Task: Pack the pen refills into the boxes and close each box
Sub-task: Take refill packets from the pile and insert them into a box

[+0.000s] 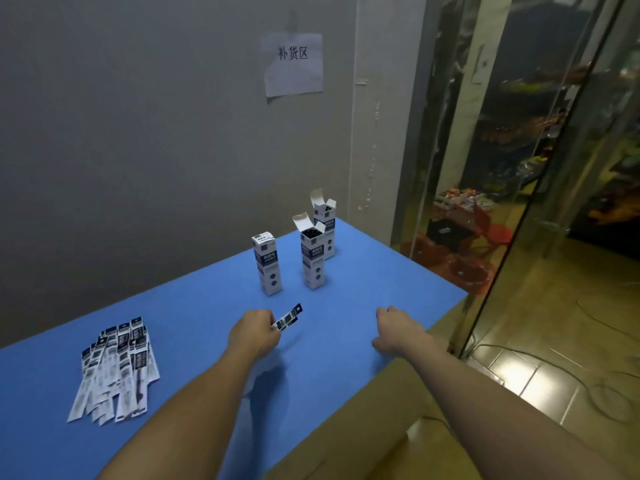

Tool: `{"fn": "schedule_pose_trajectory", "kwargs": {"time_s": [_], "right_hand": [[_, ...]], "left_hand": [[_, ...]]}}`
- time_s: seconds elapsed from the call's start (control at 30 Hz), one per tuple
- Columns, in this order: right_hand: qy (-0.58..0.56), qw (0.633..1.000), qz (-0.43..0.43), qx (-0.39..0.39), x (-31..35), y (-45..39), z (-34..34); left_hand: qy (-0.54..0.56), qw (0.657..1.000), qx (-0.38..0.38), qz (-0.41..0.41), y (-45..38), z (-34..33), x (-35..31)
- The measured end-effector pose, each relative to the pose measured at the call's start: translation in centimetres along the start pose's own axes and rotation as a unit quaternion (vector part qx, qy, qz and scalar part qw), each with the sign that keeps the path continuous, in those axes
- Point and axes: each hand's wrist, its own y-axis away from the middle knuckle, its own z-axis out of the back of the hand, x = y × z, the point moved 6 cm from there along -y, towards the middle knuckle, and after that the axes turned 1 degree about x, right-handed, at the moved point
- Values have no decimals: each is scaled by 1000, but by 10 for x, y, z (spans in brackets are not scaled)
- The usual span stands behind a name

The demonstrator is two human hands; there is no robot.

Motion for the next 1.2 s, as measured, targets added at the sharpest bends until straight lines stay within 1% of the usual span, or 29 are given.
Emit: {"fn": "schedule_pose_trajectory", "kwargs": {"time_s": [0.23,0.43,0.53,0.77,1.03,1.1,1.2], "right_hand": [[-11,1000,12,-12,-82,2,15],[-6,999,38,-8,-126,-10,18],[-8,999,48,-8,-141,-26,20],[-30,997,75,-15,-158,-87,28],[-36,991,129,-12,-163,-178,43],[-40,989,138,-16,-160,-198,52],[-37,984,171,-5,-143,-223,60]], "left_hand": [[-2,1000,-16,-19,1,-11,-79],[24,999,-43,-7,-10,-19,-127],[56,997,-58,7,-21,-21,-143],[134,988,-71,31,-66,-35,-167],[213,974,-77,14,-135,-53,-199],[229,970,-81,14,-145,-52,-205],[245,963,-109,20,-152,-46,-209]]}}
